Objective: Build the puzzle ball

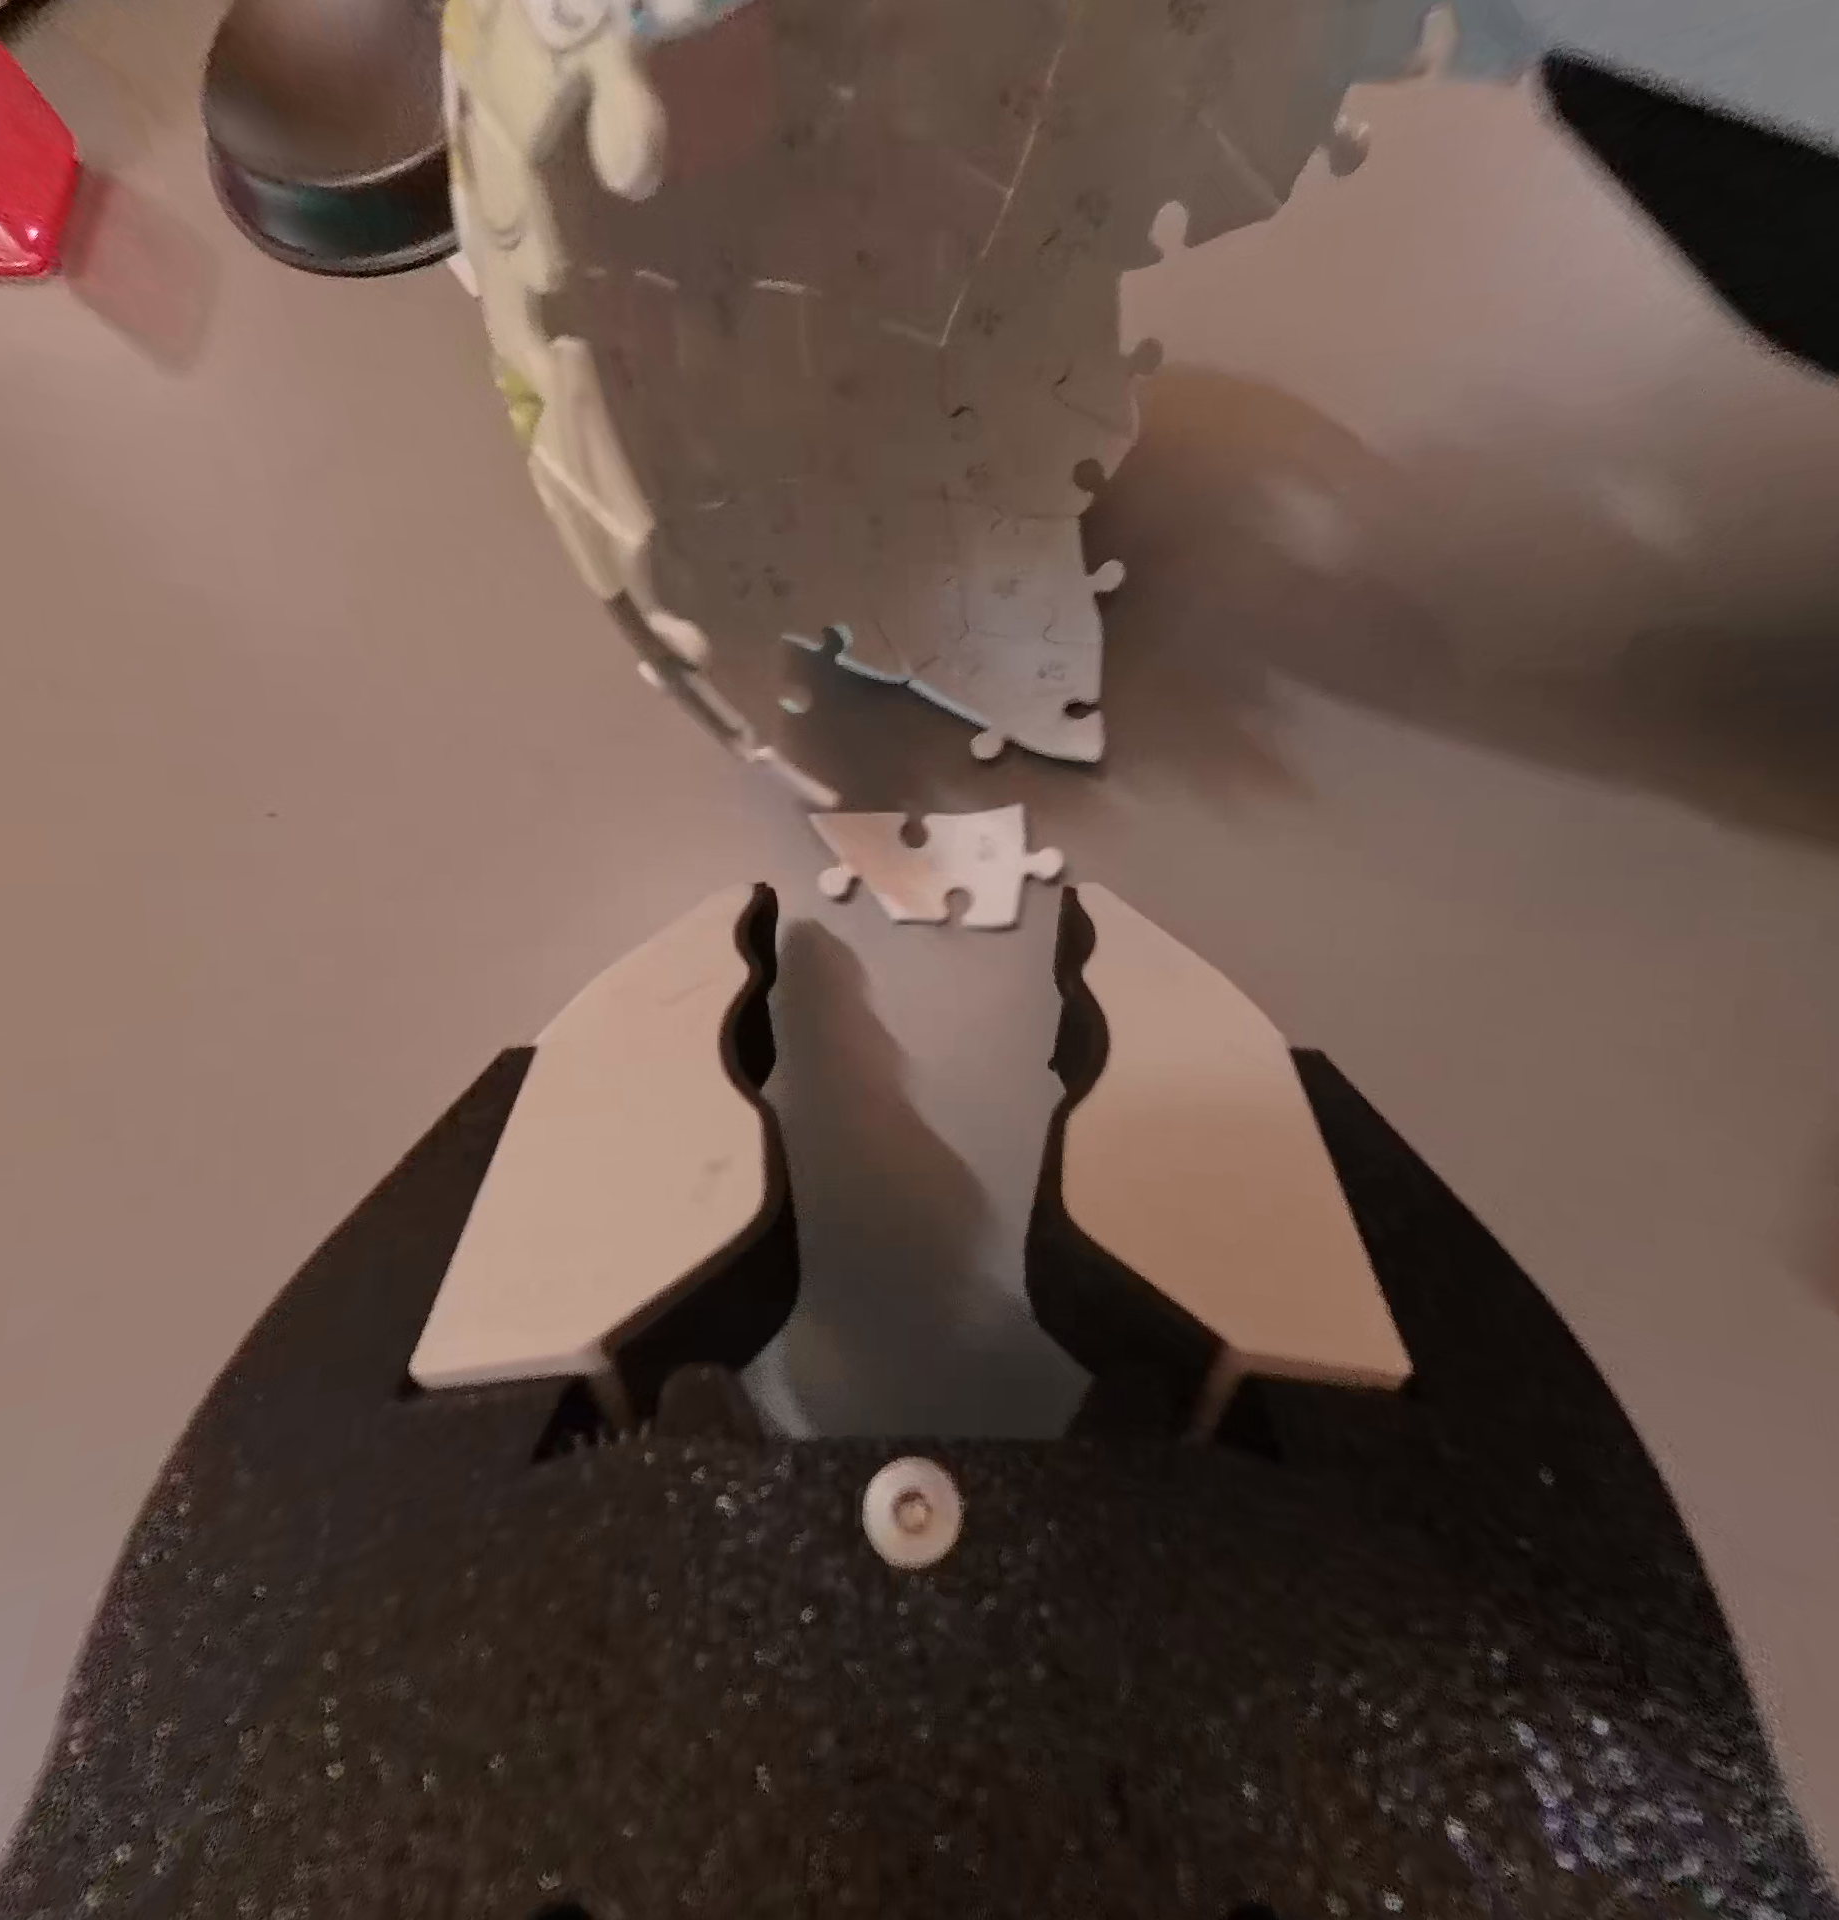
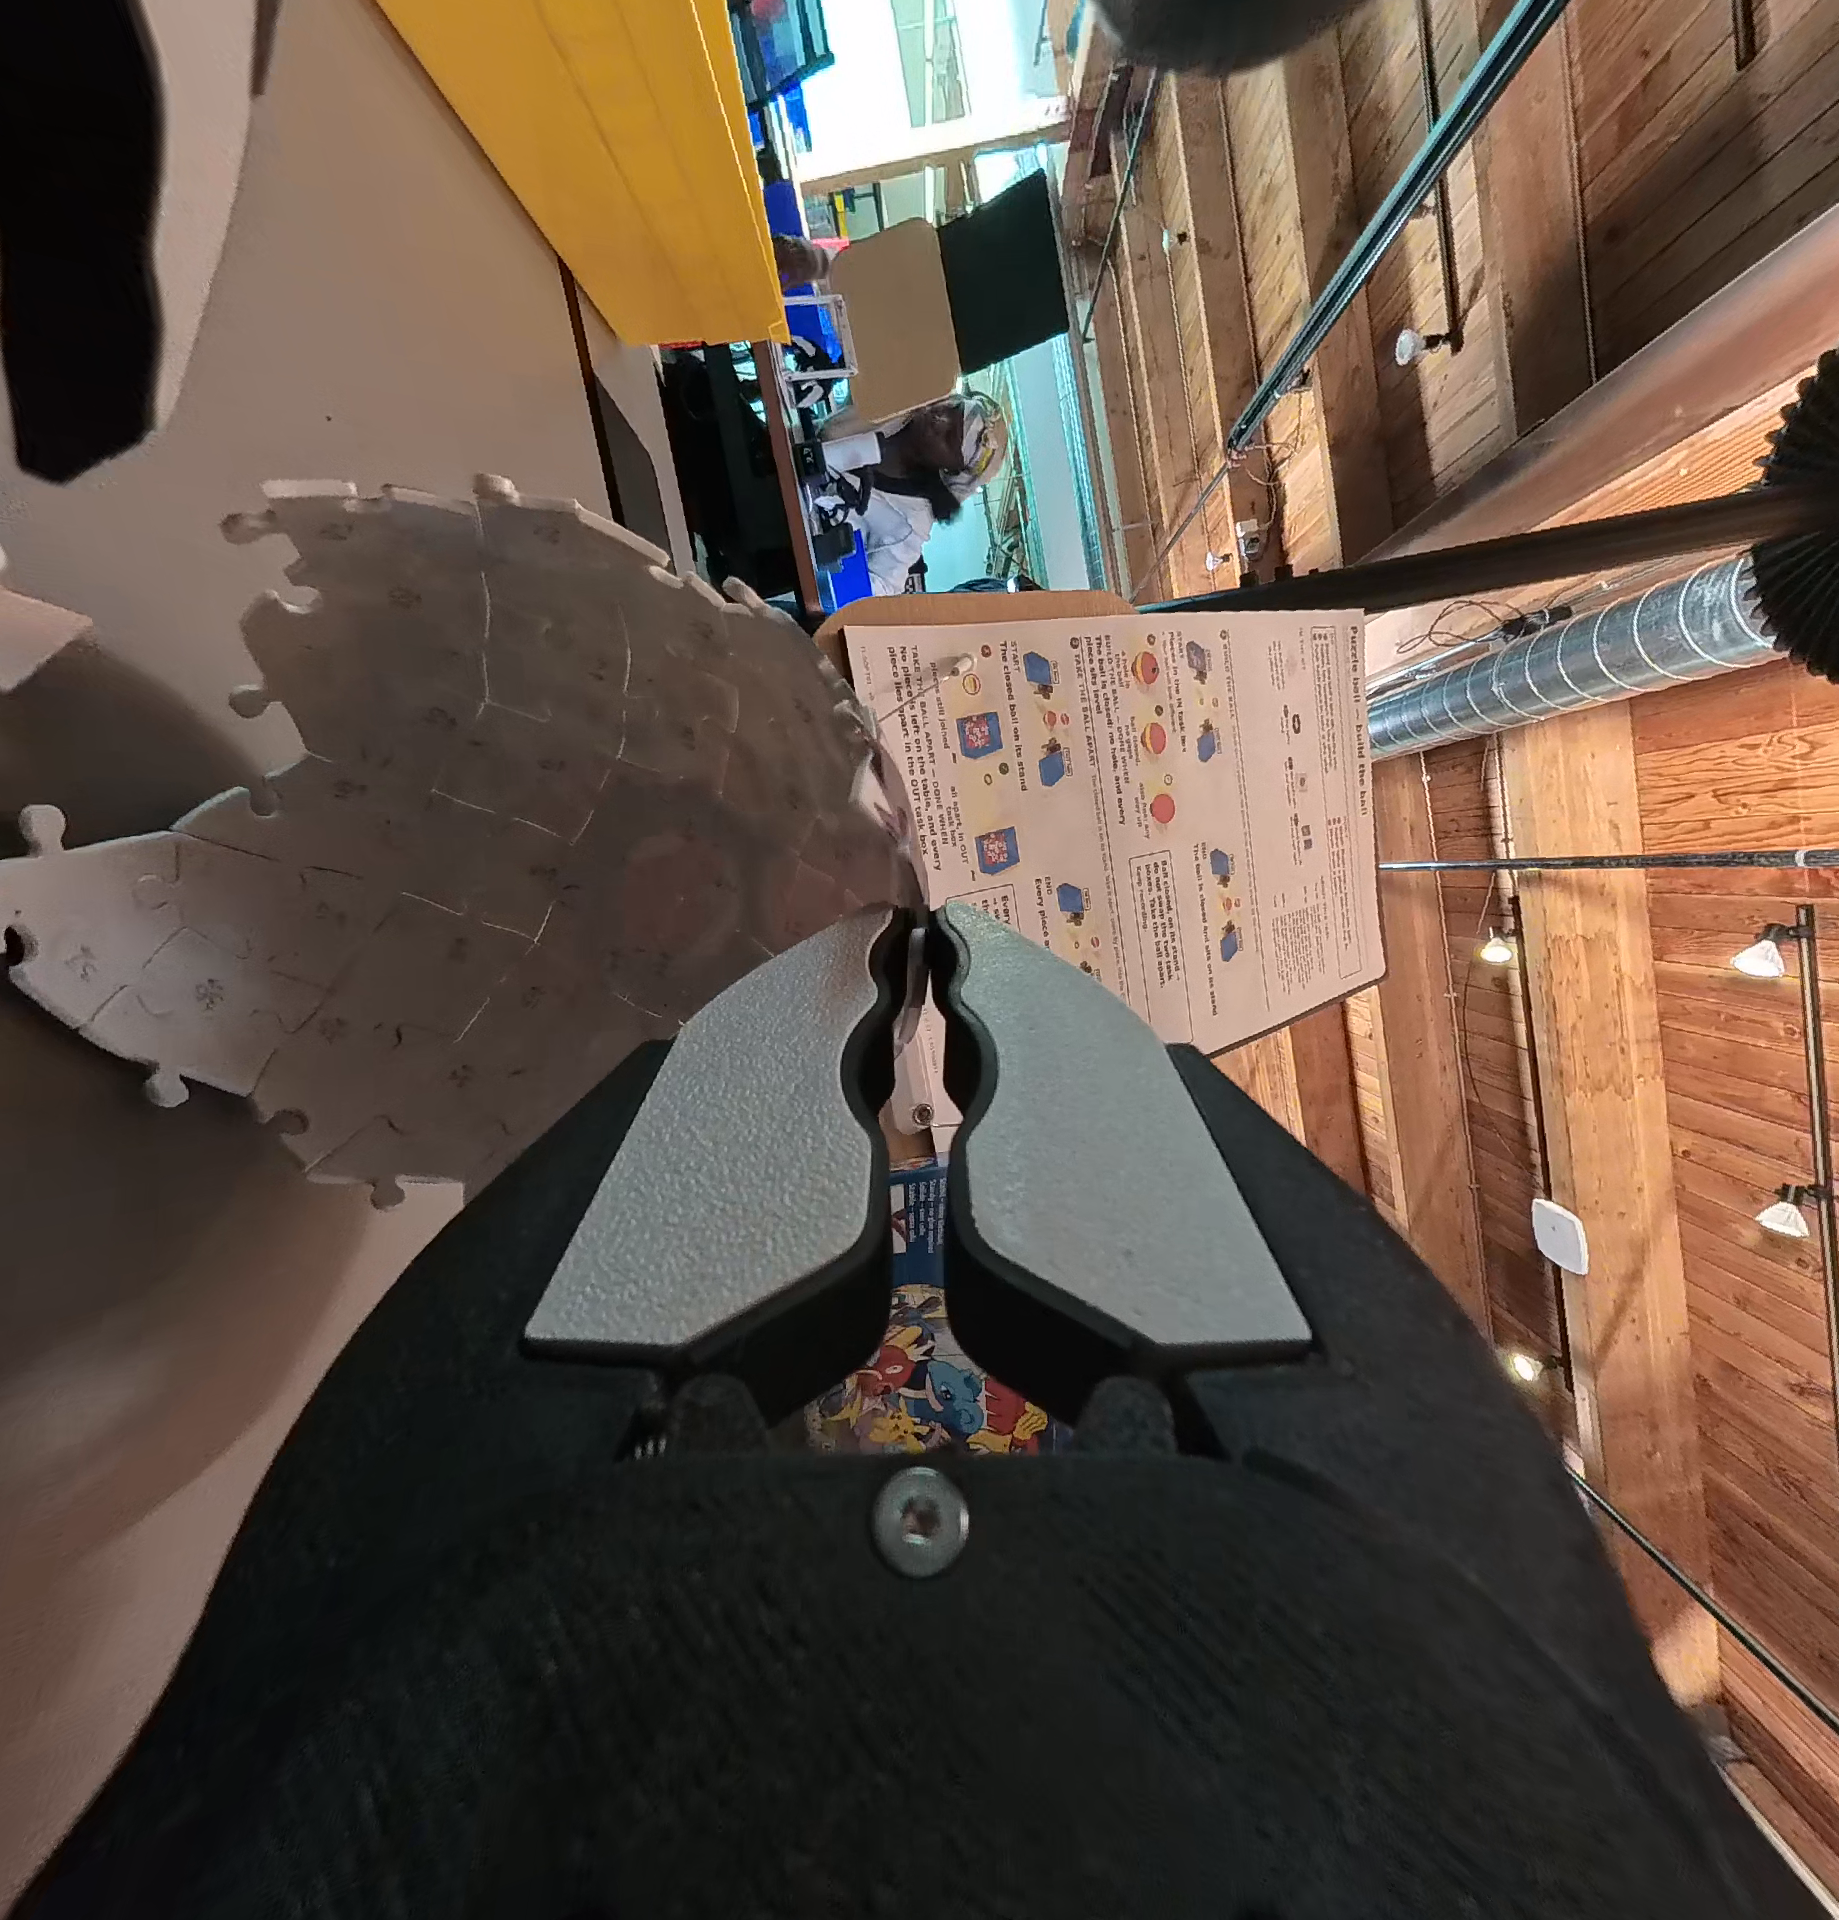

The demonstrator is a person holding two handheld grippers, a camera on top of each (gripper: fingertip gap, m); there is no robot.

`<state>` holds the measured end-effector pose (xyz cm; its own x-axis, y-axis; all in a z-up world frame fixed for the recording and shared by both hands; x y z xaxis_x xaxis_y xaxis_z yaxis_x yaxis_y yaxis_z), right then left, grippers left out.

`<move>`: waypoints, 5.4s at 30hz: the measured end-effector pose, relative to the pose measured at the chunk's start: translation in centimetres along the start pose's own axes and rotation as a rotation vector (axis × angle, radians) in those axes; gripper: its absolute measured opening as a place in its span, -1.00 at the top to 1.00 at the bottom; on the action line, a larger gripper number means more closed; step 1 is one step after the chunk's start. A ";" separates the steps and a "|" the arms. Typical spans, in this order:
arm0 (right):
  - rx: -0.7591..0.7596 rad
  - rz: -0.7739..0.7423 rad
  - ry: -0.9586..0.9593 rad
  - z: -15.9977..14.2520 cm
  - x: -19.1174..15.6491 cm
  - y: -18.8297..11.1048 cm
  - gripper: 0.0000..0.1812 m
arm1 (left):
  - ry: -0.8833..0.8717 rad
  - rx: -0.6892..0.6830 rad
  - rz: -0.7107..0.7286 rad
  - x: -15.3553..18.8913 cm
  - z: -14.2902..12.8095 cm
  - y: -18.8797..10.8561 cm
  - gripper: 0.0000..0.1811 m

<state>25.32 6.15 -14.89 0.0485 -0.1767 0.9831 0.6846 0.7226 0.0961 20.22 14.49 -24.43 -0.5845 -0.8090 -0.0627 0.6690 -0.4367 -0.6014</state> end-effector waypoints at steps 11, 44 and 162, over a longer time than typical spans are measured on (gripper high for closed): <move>-0.001 0.000 0.002 0.0 0.0 0.0 0.96 | -0.059 -0.021 -0.038 0.4 -0.3 1.3 0.53; -0.017 -0.040 0.007 -0.2 0.0 -0.1 0.96 | 0.572 0.120 0.017 2.3 1.5 1.5 0.58; 0.020 -0.112 0.035 -0.2 -0.3 -0.3 0.96 | -0.494 0.092 0.335 2.2 0.7 1.5 0.79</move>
<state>25.24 5.80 -15.22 -0.0019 -0.2795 0.9602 0.6723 0.7104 0.2081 20.29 11.80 -24.90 -0.0675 -0.9858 0.1535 0.8297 -0.1409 -0.5401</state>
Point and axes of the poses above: each gripper's, where its closed fingertips meet, y out along the fingers, z out of its top, x = y × z across the jaws, the point moved 3 cm from there along -y, back along the fingers, and after that the axes turned 10 degrees about x, right-handed, at the moved point
